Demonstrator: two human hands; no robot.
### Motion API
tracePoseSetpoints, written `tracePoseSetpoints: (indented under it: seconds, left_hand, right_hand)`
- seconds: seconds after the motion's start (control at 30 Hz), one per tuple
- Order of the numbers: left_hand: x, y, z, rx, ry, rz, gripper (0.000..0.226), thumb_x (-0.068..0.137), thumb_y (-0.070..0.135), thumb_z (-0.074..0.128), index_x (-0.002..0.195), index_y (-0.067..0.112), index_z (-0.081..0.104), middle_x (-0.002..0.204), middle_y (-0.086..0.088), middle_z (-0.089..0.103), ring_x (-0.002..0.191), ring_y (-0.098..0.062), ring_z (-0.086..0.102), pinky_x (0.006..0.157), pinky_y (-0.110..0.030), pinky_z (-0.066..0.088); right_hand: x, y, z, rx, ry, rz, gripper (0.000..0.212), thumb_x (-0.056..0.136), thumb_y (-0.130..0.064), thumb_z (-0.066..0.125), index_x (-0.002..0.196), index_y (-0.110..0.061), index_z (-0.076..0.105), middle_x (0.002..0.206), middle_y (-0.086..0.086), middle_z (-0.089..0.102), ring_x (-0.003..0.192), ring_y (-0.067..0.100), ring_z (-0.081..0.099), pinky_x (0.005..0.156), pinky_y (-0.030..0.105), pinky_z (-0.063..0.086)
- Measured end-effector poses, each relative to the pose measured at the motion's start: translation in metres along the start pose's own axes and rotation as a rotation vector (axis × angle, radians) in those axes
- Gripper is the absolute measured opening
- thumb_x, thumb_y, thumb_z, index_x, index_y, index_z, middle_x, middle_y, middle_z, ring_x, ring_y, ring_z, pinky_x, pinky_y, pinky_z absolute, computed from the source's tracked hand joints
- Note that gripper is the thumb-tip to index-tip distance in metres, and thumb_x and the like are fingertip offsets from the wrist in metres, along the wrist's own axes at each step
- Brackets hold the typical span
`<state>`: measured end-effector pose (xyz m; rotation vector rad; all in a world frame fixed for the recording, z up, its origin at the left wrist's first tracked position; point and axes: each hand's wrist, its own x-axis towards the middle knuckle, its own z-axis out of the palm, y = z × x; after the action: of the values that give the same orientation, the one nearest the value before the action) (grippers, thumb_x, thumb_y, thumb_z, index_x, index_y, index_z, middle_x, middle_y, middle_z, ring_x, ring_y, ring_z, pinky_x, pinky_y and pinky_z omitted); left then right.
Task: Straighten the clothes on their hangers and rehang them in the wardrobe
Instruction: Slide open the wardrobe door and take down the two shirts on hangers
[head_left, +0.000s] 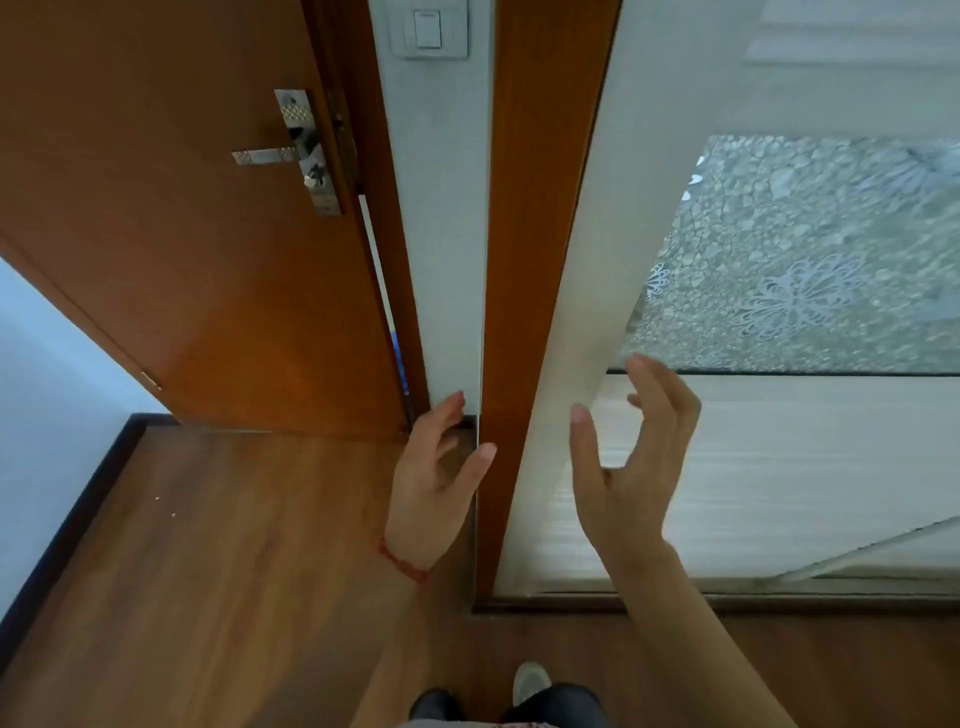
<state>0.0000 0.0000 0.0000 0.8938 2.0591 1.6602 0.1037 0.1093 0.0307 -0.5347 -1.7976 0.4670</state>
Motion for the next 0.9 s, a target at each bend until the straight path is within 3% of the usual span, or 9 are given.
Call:
tracePoseSetpoints:
  seconds: [0.1,0.2,0.3,0.37,0.43,0.53,0.6,0.7,0.9]
  left_hand:
    - [0.014,0.026,0.007,0.077,0.05,0.12,0.065,0.061,0.082,0.044,0.117,0.052,0.03,0.131,0.019,0.04,0.124,-0.006,0.044,0.101,-0.024,0.04]
    - [0.02,0.034,0.014,0.132,0.051,0.185,0.067,0.069,0.061,0.057,0.125,0.042,0.027,0.135,0.009,0.042,0.126,-0.01,0.043,0.105,-0.031,0.041]
    - [0.025,0.029,0.022,0.141,0.081,0.19,0.078,0.065,0.061,0.062,0.129,0.036,0.025,0.133,0.005,0.043,0.124,-0.013,0.044,0.102,-0.031,0.042]
    - [0.028,0.028,0.026,0.162,0.119,0.167,0.081,0.067,0.052,0.063,0.135,0.023,0.03,0.13,0.0,0.048,0.117,-0.009,0.044,0.096,-0.019,0.043]
    - [0.03,0.027,0.028,0.202,0.135,0.17,0.086,0.069,0.061,0.059,0.135,0.011,0.035,0.127,-0.009,0.052,0.112,-0.008,0.045,0.088,-0.005,0.037]
    - [0.031,0.026,0.026,0.24,0.127,0.188,0.102,0.065,0.081,0.041,0.134,0.005,0.038,0.124,-0.013,0.055,0.109,-0.013,0.05,0.09,-0.018,0.04]
    - [0.031,0.025,0.026,0.281,0.14,0.18,0.096,0.067,0.071,0.051,0.135,0.006,0.037,0.125,-0.013,0.056,0.111,-0.022,0.055,0.091,-0.025,0.041]
    - [0.03,0.025,0.024,0.307,0.144,0.164,0.085,0.07,0.05,0.061,0.138,0.009,0.033,0.131,-0.011,0.053,0.116,-0.029,0.055,0.094,-0.026,0.038]
    - [0.027,0.028,0.022,0.246,0.112,0.146,0.082,0.07,0.048,0.059,0.14,0.015,0.03,0.134,-0.005,0.051,0.117,-0.025,0.055,0.097,-0.031,0.044]
  right_hand:
    - [0.023,0.001,0.013,-0.104,0.065,-0.07,0.057,0.08,-0.025,0.068,0.126,-0.011,0.037,0.126,0.012,0.036,0.123,0.013,0.037,0.101,0.013,0.032]
    - [0.03,0.006,0.022,-0.198,0.111,-0.104,0.061,0.08,-0.038,0.065,0.127,-0.014,0.036,0.122,0.009,0.035,0.11,0.025,0.043,0.09,0.024,0.043]
    - [0.033,0.007,0.021,-0.274,0.124,-0.128,0.07,0.075,-0.04,0.067,0.13,-0.016,0.03,0.119,0.008,0.036,0.104,0.024,0.044,0.083,0.031,0.047]
    - [0.038,0.005,0.021,-0.303,0.115,-0.151,0.071,0.071,-0.035,0.068,0.13,-0.016,0.032,0.116,0.008,0.036,0.1,0.023,0.043,0.077,0.036,0.051]
    - [0.039,0.002,0.02,-0.328,0.102,-0.174,0.071,0.067,-0.03,0.07,0.128,-0.015,0.035,0.112,0.008,0.036,0.097,0.023,0.042,0.073,0.04,0.053]
    - [0.039,0.004,0.019,-0.36,0.089,-0.15,0.074,0.067,-0.032,0.071,0.129,-0.015,0.035,0.111,0.008,0.035,0.098,0.022,0.041,0.078,0.039,0.049]
    - [0.038,0.007,0.017,-0.38,0.085,-0.113,0.072,0.069,-0.034,0.069,0.129,-0.014,0.035,0.112,0.008,0.036,0.099,0.022,0.042,0.079,0.039,0.046]
    - [0.036,0.014,0.01,-0.43,0.093,-0.084,0.069,0.071,-0.034,0.067,0.129,-0.014,0.035,0.114,0.009,0.036,0.099,0.022,0.042,0.079,0.036,0.045]
    - [0.04,0.037,-0.019,-0.487,0.121,0.02,0.063,0.076,-0.03,0.061,0.131,-0.012,0.035,0.115,0.024,0.05,0.101,0.026,0.043,0.075,0.042,0.045]
